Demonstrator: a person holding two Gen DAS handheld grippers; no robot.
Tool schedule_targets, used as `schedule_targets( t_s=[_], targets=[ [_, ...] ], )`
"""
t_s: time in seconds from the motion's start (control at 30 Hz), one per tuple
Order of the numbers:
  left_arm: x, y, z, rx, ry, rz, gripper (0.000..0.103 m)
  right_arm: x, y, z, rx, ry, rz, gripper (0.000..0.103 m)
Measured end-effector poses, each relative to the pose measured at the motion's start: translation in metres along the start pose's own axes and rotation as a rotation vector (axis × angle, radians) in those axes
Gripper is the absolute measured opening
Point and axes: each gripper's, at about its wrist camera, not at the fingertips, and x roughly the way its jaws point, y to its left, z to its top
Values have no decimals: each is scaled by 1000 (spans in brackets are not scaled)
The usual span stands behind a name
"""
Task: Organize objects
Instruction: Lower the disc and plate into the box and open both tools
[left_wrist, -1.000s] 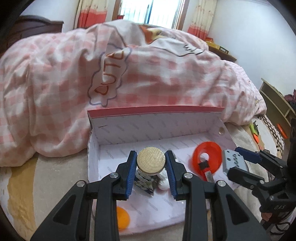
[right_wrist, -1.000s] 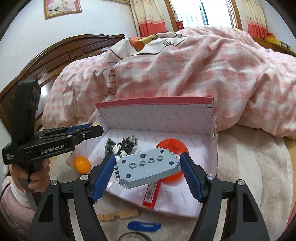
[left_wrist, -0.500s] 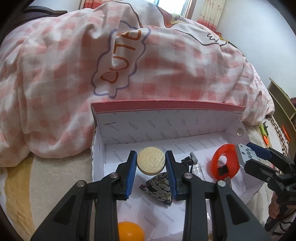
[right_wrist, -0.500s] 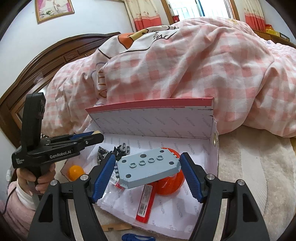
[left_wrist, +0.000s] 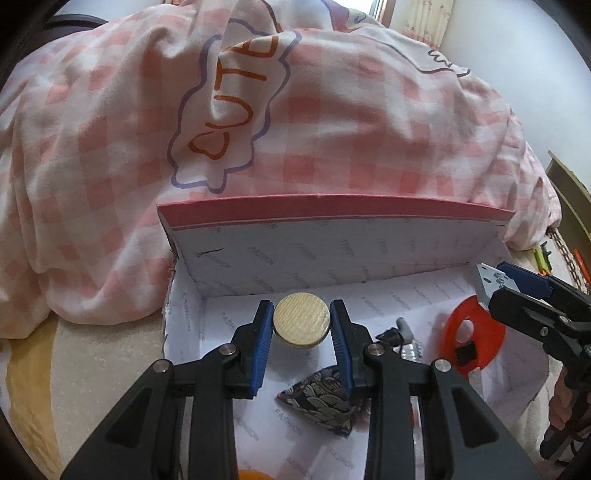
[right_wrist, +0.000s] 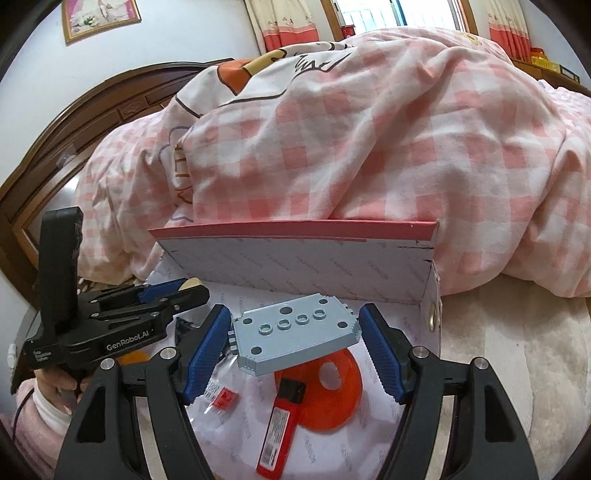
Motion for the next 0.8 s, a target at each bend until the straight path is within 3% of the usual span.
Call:
schedule_targets(
  t_s=[0.23,0.8],
  targets=[
    [9,-4,0,3,14,26,30,16,6,1,-47,8,-74,73],
    [22,-13,2,8,46,43,34,25,14,0,-100,8,-151,74]
  ],
)
